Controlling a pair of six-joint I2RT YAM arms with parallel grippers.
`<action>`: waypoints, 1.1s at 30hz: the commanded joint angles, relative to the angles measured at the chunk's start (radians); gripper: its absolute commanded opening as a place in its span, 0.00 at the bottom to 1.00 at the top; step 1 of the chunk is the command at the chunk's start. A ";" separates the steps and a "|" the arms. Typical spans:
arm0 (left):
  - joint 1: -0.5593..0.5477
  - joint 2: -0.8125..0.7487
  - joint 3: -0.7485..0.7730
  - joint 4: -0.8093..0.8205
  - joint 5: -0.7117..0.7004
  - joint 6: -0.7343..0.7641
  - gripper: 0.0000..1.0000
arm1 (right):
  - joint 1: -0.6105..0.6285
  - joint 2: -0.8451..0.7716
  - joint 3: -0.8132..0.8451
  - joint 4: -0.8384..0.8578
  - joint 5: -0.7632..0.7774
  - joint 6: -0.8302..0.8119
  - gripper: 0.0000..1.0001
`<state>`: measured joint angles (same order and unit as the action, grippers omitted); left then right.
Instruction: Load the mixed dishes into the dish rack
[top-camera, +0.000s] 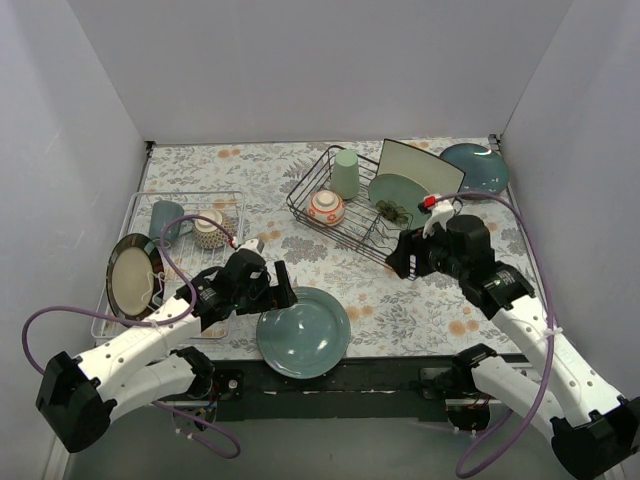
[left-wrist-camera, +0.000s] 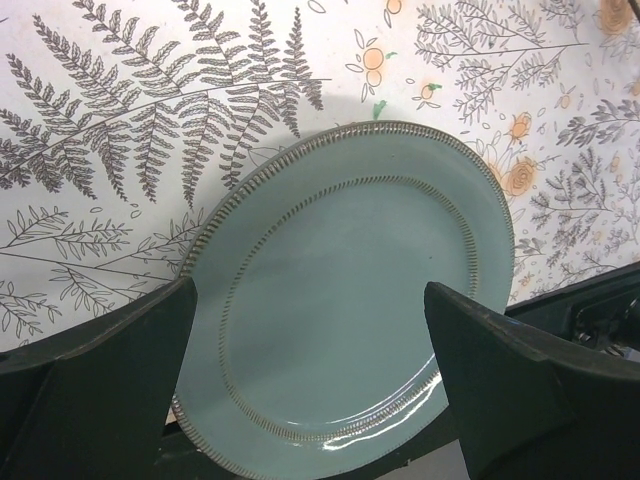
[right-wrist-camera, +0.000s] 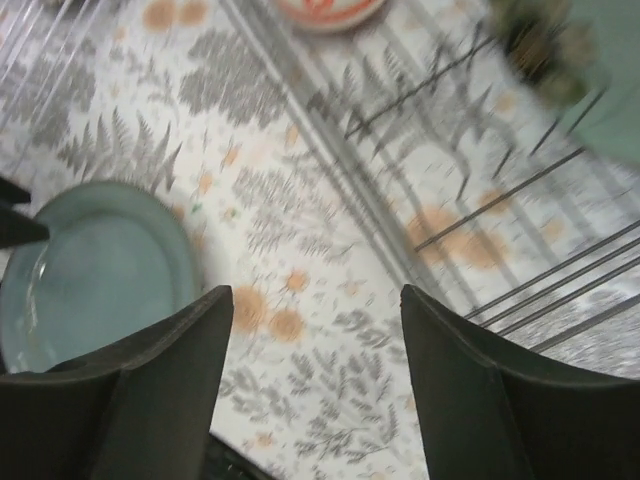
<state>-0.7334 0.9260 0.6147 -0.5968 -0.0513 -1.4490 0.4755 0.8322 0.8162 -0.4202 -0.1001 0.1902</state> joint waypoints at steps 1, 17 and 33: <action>-0.003 0.028 0.031 -0.011 -0.024 -0.004 0.98 | 0.020 -0.085 -0.118 0.030 -0.211 0.120 0.71; -0.003 0.080 0.016 0.023 0.004 0.009 0.98 | 0.426 0.011 -0.307 0.245 -0.064 0.394 0.68; -0.003 0.059 -0.001 0.032 0.007 0.004 0.98 | 0.555 0.283 -0.360 0.446 0.094 0.489 0.66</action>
<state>-0.7334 1.0054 0.6167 -0.5896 -0.0448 -1.4506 1.0180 1.0801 0.4873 -0.0925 -0.0463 0.6582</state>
